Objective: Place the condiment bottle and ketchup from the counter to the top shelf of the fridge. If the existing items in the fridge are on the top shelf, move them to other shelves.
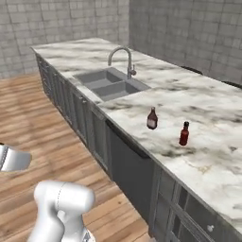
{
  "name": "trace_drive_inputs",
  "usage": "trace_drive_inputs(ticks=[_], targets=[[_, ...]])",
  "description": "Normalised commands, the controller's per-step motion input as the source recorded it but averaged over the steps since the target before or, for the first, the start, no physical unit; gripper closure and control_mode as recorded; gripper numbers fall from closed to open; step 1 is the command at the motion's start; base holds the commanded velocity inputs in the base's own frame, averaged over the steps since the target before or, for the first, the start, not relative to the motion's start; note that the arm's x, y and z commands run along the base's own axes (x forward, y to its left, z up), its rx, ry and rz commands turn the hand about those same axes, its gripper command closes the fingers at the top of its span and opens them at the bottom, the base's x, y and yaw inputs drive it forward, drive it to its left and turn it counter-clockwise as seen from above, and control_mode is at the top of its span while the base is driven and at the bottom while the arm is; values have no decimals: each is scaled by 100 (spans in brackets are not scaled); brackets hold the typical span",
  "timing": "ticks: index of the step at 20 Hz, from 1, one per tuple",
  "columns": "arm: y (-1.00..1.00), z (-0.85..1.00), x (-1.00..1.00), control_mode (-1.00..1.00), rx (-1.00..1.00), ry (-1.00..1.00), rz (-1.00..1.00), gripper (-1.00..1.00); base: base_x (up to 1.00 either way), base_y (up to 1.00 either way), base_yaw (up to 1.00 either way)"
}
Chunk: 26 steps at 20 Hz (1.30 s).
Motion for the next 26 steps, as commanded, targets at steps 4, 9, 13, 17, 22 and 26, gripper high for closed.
trace_drive_inputs(ticks=[4, 9, 13, 17, 22, 26], targets=[[0, 0, 0, 100, 0, 0, 0, -100, 57, 51, -71], [0, 0, 0, 100, 0, 0, 0, -100, 82, 37, -57], [0, 0, 0, 100, 0, 0, 0, -100, 43, 5, -63], [0, 0, 0, 100, 0, 0, 0, -100, 5, 0, -71], [0, 0, 0, 100, 0, 0, 0, -100, 55, 3, -52], [0, 0, 0, 100, 0, 0, 0, -100, 65, 0, -18]])
